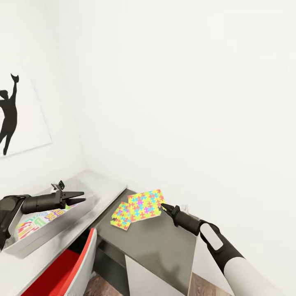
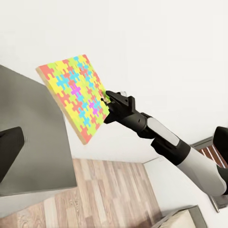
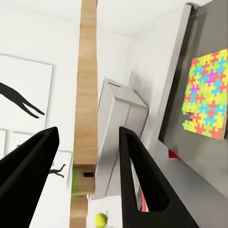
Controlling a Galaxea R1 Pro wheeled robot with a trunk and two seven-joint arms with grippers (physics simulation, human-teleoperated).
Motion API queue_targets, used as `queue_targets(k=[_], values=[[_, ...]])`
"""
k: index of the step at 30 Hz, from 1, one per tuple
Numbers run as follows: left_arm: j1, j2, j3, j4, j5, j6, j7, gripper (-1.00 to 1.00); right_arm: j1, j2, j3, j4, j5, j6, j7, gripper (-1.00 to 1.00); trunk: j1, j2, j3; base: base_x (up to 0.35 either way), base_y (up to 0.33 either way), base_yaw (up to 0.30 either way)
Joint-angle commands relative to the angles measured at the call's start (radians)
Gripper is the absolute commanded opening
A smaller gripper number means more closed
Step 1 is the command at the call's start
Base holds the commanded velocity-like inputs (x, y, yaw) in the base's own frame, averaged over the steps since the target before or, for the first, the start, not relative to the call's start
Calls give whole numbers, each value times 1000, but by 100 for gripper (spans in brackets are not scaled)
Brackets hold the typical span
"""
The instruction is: Put all the toys in the child's room - the three board games (two on the bed and one on the table), the two jigsaw puzzles on the table, and the tennis ball on the table - inside the toy box on the table in the child's room.
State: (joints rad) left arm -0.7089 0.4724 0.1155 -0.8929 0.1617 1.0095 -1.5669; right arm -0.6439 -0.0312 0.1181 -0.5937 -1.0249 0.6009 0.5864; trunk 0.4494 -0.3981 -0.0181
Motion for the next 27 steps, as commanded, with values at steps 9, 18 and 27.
queue_targets(k=[9, 18, 27], values=[[-1, 2, 2, 0, -1, 11, -4, 100, -1, -1, 3, 0, -6, 0, 1, -100, 1, -2, 3, 0, 0, 270], [0, 6, 2, 0, -1, 11, -4, 100, -1, -2, 3, 0, -6, 0, 1, -100, 1, -2, 8, 0, 0, 273], [0, 6, 2, 0, -1, 11, -4, 100, 0, -3, 2, 0, -6, 0, 11, -100, 1, -2, 13, 0, 0, 273]])
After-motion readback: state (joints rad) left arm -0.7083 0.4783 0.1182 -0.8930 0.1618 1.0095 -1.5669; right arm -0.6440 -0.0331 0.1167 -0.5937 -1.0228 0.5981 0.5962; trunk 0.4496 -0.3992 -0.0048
